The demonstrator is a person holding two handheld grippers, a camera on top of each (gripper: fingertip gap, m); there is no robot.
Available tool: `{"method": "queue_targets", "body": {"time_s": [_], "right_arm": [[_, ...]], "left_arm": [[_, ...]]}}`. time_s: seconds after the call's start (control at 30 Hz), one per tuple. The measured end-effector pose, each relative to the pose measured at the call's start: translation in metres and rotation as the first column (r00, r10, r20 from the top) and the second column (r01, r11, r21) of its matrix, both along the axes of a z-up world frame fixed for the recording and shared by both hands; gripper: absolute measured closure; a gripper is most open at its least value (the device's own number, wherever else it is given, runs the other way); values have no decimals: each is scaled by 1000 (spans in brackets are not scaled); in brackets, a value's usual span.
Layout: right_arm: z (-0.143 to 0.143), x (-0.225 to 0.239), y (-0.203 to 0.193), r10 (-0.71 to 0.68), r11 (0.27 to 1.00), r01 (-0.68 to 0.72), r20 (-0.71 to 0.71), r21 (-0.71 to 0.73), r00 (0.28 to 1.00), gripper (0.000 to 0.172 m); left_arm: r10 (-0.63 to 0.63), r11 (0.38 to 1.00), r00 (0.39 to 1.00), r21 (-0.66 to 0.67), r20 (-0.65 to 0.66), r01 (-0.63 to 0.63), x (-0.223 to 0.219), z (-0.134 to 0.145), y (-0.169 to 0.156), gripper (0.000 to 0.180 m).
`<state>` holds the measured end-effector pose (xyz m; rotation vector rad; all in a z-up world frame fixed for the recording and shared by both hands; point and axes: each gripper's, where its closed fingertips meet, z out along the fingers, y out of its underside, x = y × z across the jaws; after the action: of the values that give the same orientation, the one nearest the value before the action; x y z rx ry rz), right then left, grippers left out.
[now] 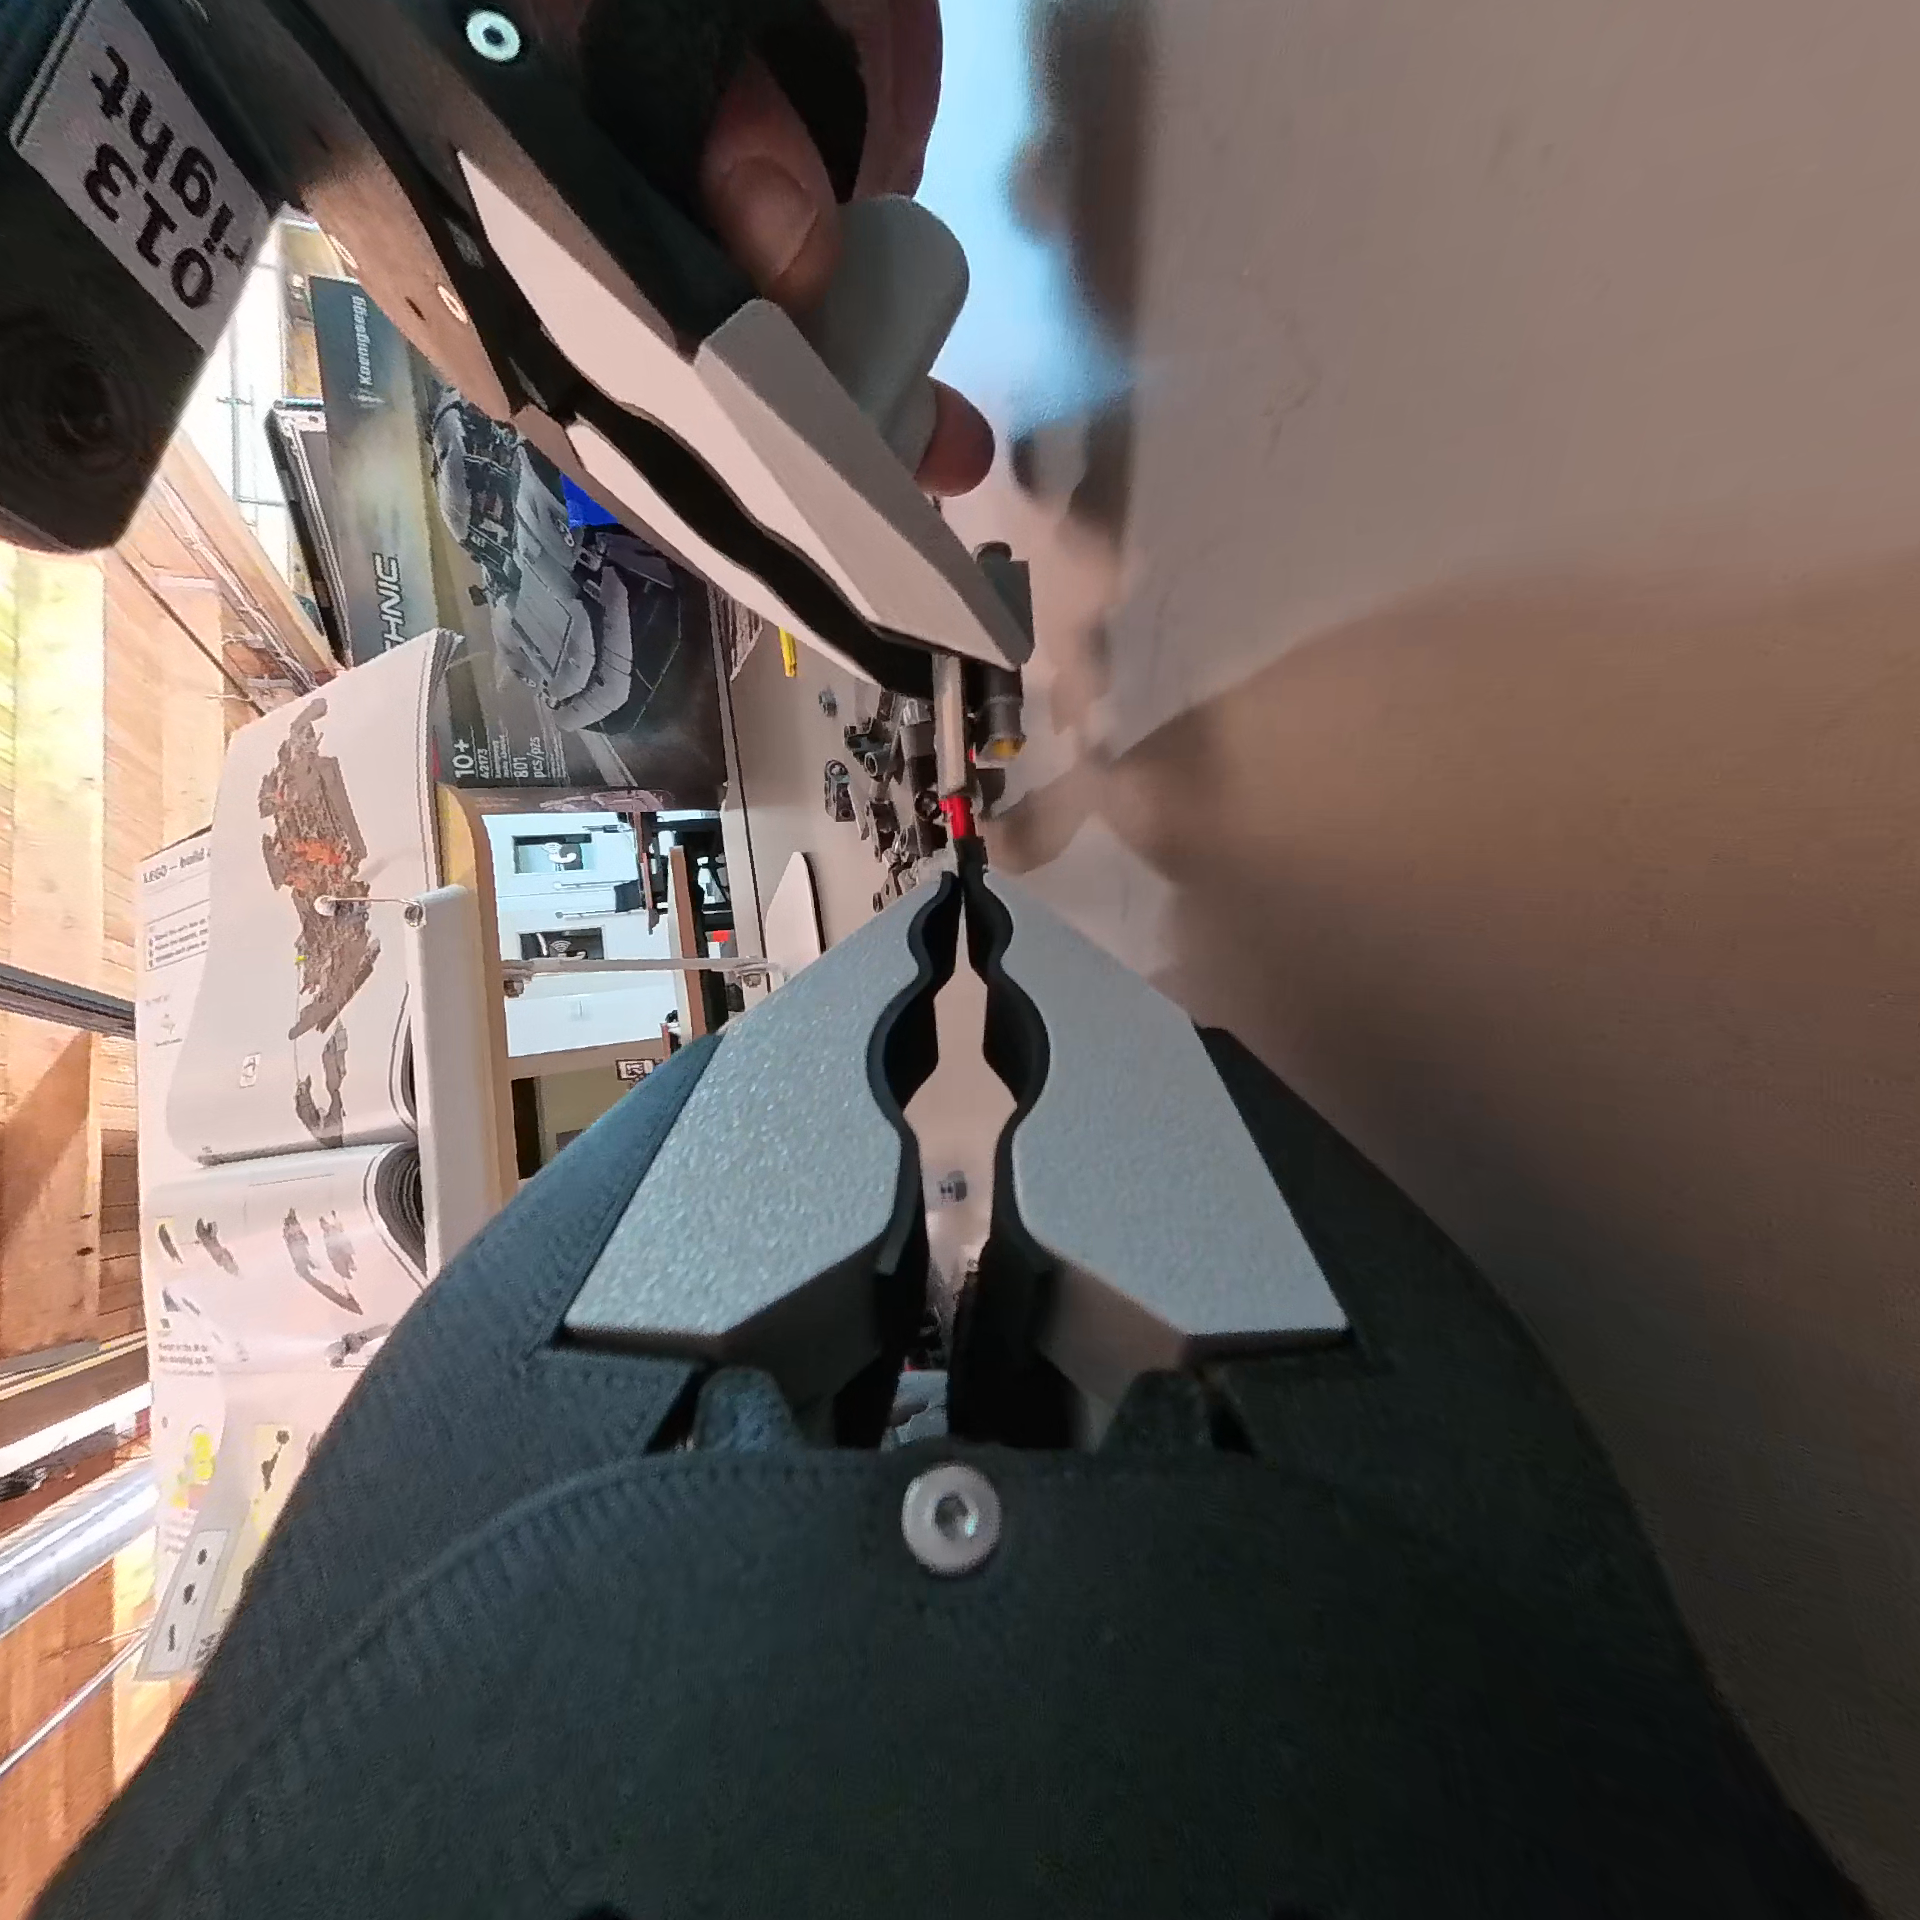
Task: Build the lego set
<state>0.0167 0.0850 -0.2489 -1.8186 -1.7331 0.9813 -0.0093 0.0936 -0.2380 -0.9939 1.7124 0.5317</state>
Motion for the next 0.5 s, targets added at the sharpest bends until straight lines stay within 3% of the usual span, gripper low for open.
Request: {"method": "queue_targets", "body": {"time_s": [0.33, 0.5], "right_arm": [[-6, -1, 2, -27, 997, 24, 51, 72, 998, 159], [-10, 0, 1, 20, 990, -31, 82, 135, 996, 159]], "left_arm": [[-14, 999, 999, 37, -32, 15, 1, -5, -2, 180], [-47, 998, 998, 37, -52, 49, 2, -9, -4, 180]]}}
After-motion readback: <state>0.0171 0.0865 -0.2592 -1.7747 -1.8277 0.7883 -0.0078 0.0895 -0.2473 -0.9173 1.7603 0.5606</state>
